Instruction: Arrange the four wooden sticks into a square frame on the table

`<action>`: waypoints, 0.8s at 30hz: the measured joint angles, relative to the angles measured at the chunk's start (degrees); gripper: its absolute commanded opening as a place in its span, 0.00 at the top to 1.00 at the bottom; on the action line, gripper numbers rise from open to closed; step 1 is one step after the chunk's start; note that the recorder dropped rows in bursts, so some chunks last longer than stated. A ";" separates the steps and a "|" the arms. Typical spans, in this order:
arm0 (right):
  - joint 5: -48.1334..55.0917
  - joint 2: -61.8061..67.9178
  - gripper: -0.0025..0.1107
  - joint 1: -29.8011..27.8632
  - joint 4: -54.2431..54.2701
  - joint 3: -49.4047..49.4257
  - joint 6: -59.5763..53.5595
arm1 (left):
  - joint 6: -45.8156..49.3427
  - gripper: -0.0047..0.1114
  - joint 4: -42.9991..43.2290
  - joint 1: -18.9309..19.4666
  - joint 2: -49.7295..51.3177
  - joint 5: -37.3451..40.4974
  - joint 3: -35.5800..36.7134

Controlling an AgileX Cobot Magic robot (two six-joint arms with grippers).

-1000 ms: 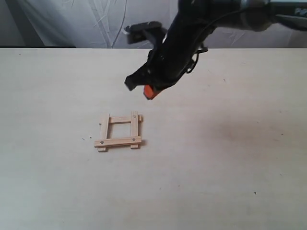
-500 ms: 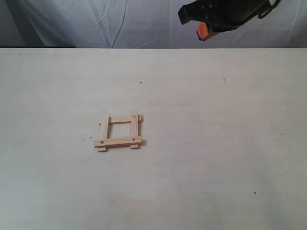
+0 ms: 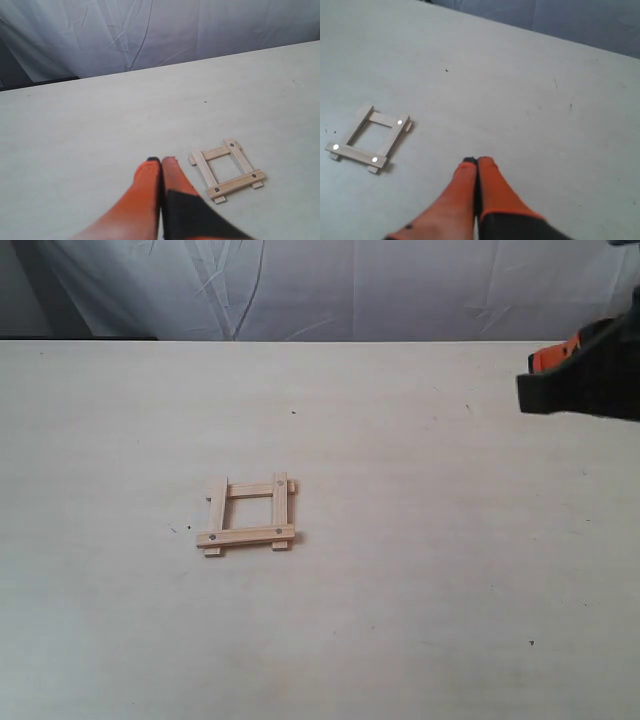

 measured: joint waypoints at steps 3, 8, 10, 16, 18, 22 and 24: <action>-5.07 -8.87 0.99 0.00 0.73 7.28 0.00 | 0.00 0.96 0.00 0.00 0.00 0.14 0.00; -4.27 -17.95 0.99 0.00 0.95 9.00 0.00 | 0.00 0.96 0.00 0.00 0.00 0.26 0.00; -4.27 -19.46 0.99 0.00 0.95 9.00 0.00 | 0.00 0.96 0.00 0.00 0.00 0.26 0.00; -4.27 -20.47 0.99 0.00 0.84 9.00 0.00 | 0.00 0.96 0.00 0.00 0.00 0.36 0.00; -4.14 -21.32 0.99 -0.13 0.74 9.00 0.00 | 0.00 0.96 0.00 0.00 0.00 0.36 0.00; -4.25 -23.78 0.99 -3.08 0.28 9.25 0.00 | 0.00 0.96 0.85 0.00 -0.07 0.46 0.00; -5.42 -25.32 0.99 -5.53 0.01 10.60 0.00 | 0.00 0.96 0.95 0.00 -0.07 0.46 0.00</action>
